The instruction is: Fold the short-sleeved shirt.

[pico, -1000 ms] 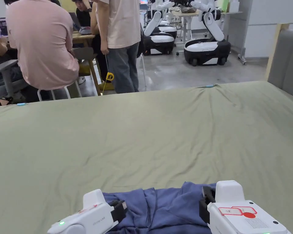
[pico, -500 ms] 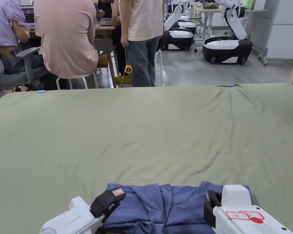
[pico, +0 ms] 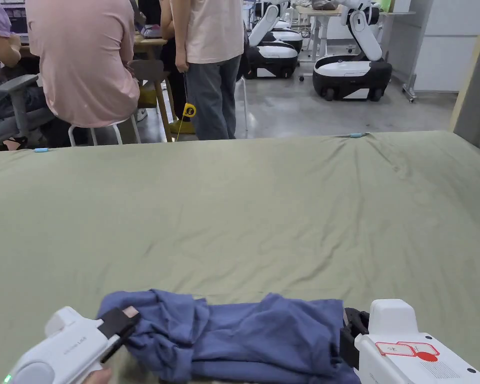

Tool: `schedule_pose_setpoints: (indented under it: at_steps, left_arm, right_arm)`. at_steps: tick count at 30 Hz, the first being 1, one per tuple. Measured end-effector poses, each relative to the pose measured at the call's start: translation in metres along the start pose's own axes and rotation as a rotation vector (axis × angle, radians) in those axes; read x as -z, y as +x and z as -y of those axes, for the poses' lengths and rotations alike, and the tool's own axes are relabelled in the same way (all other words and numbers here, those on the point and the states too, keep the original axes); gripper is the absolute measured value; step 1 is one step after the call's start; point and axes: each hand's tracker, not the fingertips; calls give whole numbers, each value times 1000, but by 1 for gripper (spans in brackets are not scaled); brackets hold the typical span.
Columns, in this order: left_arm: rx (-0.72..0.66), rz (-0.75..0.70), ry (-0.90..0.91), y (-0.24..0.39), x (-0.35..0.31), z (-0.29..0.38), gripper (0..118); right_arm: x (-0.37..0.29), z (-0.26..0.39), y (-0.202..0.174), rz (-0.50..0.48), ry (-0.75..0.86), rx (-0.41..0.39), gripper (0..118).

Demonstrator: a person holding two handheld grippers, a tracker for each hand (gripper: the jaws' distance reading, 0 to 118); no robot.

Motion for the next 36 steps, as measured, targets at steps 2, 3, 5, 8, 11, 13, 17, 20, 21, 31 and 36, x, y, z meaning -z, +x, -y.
schedule_pose_setpoints:
  at_steps: [2, 3, 5, 8, 11, 13, 17, 20, 21, 31, 36]
  left_arm:
    - [154, -56, 59, 10, -12, -10, 13]
    - [207, -84, 72, 17, -17, -9, 13]
    - [272, -90, 71, 40, -26, 0, 13]
    - [501, -27, 81, 92, -29, 33, 13]
    - [757, 7, 75, 149, -17, 82, 13]
    - [902, 15, 67, 176, -5, 117, 13]
    - [1136, 34, 0, 212, 21, 195, 13]
    - [1238, -20, -67, 219, 43, 235, 12]
    - [1259, -48, -71, 217, 48, 240, 12]
    - [598, 209, -114, 212, -6, 146, 106]
    - [463, 74, -182, 178, 15, 129, 43]
  right_arm:
    - [1, 0, 0, -8, 0, 5, 0]
    - [1, 0, 0, -7, 3, 4, 0]
    - [1, 1, 2, 4, 3, -5, 0]
    - [-1, 3, 15, 34, -5, 8, 0]
    - [-7, 8, 32, 53, -10, 45, 0]
    - [-12, 11, 42, 64, -9, 57, 0]
    - [-19, 18, 66, 94, -13, 77, 0]
    - [-23, 21, 80, 110, -18, 96, 0]
    - [-24, 21, 83, 112, -20, 97, 0]
    - [-16, 15, 81, 39, -62, 61, 0]
    - [-6, 16, 76, 14, -93, 55, 0]
